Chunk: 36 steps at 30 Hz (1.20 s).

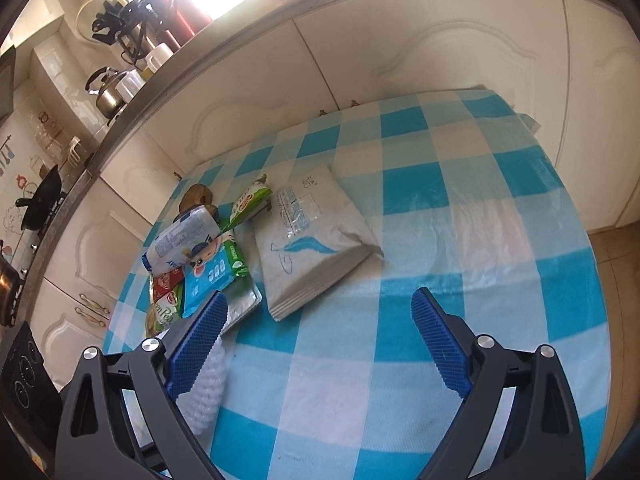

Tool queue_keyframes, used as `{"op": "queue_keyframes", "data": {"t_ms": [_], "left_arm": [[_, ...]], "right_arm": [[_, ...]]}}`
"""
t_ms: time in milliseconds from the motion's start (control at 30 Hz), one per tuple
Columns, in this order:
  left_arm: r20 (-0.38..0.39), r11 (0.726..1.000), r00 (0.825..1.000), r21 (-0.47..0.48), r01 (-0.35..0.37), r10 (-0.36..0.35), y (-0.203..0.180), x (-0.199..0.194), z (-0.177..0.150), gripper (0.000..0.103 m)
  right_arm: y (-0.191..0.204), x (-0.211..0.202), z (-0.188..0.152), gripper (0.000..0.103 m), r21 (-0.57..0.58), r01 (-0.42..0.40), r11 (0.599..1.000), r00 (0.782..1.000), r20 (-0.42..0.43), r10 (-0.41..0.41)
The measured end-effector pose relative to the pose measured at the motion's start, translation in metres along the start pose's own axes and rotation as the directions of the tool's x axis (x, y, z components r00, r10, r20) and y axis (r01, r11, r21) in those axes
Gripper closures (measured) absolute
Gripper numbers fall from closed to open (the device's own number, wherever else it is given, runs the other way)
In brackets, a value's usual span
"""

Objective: Collect trash
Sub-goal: 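Return both tools to the table and grasp the white foam net with left tool, then grasp the green snack wrapper with right tool while left tool holds the foam net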

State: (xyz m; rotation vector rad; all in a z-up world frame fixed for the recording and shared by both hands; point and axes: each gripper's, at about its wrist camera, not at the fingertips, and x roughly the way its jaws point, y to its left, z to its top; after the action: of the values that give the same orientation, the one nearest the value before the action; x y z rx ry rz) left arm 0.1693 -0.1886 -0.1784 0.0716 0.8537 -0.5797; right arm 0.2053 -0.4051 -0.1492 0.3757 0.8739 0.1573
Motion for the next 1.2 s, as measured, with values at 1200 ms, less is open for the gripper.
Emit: {"op": "queue_keyframes", "data": {"t_ms": [1200], "left_arm": [[0.015, 0.987, 0.999, -0.158, 0.04, -0.038, 0.033, 0.013, -0.002, 0.051]], "right_arm": [[0.036, 0.067, 0.051, 0.048, -0.05, -0.126, 0.991, 0.992, 0.008, 0.127]]}}
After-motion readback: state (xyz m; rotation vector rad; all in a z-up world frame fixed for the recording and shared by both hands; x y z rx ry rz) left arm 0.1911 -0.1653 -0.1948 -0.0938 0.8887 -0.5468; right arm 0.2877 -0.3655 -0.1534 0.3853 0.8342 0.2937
